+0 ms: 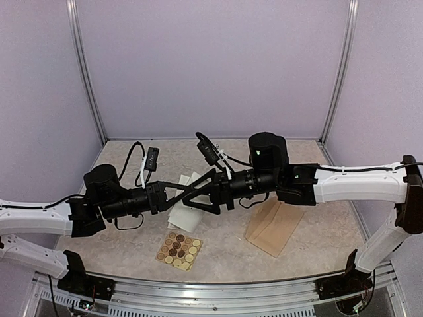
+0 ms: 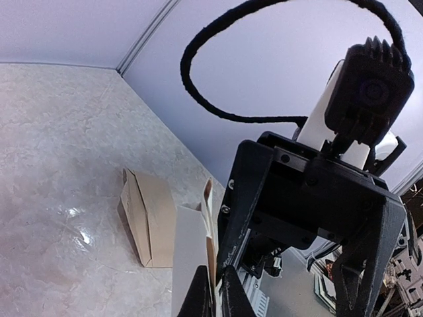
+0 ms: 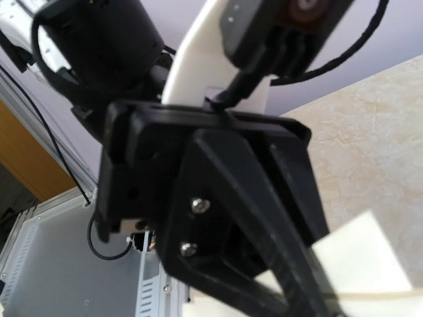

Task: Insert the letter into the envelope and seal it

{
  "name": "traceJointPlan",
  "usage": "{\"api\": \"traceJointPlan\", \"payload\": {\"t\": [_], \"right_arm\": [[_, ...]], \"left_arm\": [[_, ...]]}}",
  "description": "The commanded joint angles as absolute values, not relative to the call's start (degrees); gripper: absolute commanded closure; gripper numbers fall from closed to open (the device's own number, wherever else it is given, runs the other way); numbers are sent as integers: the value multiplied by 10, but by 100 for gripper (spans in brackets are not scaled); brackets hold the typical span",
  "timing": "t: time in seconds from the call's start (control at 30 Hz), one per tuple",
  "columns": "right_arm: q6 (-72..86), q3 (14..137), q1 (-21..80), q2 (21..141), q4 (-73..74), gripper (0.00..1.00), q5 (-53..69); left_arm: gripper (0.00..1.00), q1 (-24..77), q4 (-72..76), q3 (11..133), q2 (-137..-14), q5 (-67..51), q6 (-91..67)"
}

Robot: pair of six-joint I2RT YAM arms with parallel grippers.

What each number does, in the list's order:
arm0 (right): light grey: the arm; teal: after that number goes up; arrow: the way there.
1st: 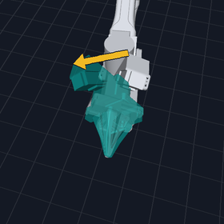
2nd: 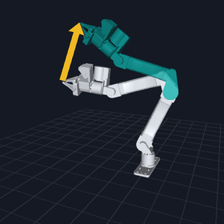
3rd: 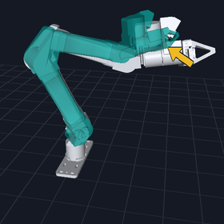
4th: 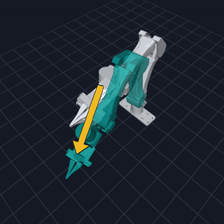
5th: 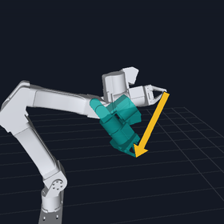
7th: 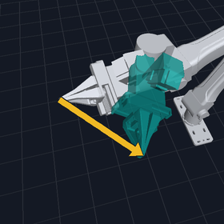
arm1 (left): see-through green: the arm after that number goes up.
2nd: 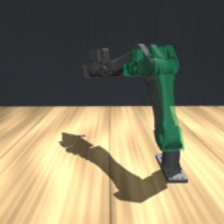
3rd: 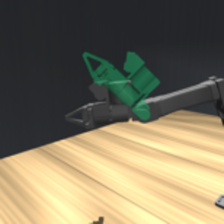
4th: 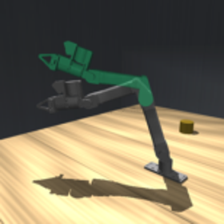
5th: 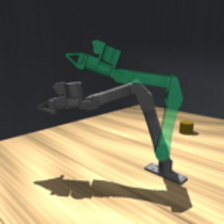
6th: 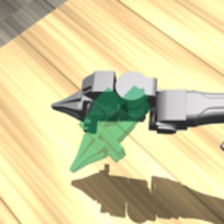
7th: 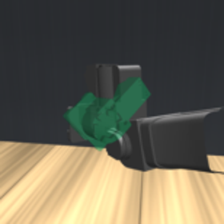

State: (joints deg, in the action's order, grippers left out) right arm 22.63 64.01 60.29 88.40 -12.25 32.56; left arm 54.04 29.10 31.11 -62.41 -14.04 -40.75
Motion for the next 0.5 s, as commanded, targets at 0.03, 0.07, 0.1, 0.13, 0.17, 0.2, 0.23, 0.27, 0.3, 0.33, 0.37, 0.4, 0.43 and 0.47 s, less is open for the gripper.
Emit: {"api": "traceJointPlan", "payload": {"t": [0.03, 0.07, 0.1, 0.13, 0.17, 0.2, 0.23, 0.27, 0.3, 0.33, 0.37, 0.4, 0.43, 0.47], "right_arm": [[226, 651, 601, 885, -119, 28, 315], [227, 648, 601, 882, -122, 28, 312], [227, 645, 600, 878, -127, 28, 309], [230, 642, 601, 872, -130, 28, 304], [232, 641, 600, 866, -133, 27, 297], [234, 636, 600, 857, -136, 26, 286], [236, 630, 600, 845, -143, 25, 274], [237, 621, 599, 832, -151, 23, 265], [239, 612, 597, 816, -158, 21, 255], [241, 603, 595, 802, -164, 19, 249], [242, 596, 591, 789, -168, 18, 244], [240, 590, 587, 774, -167, 17, 241], [239, 586, 582, 765, -162, 17, 239], [237, 583, 577, 757, -155, 17, 237]], "left_arm": [[100, 543, 308, 308, -623, -153, -403], [100, 543, 308, 308, -622, -152, -404], [100, 543, 306, 306, -622, -150, -403], [100, 543, 305, 305, -621, -149, -403], [100, 543, 303, 304, -619, -145, -403], [100, 543, 300, 302, -617, -140, -403], [100, 543, 297, 300, -612, -134, -403], [100, 543, 296, 297, -608, -129, -402], [100, 543, 297, 295, -603, -127, -402], [100, 542, 297, 292, -598, -128, -400], [100, 541, 297, 291, -593, -131, -399], [100, 541, 297, 291, -590, -137, -397], [100, 540, 295, 292, -588, -145, -395], [100, 539, 295, 293, -586, -152, -392]]}}
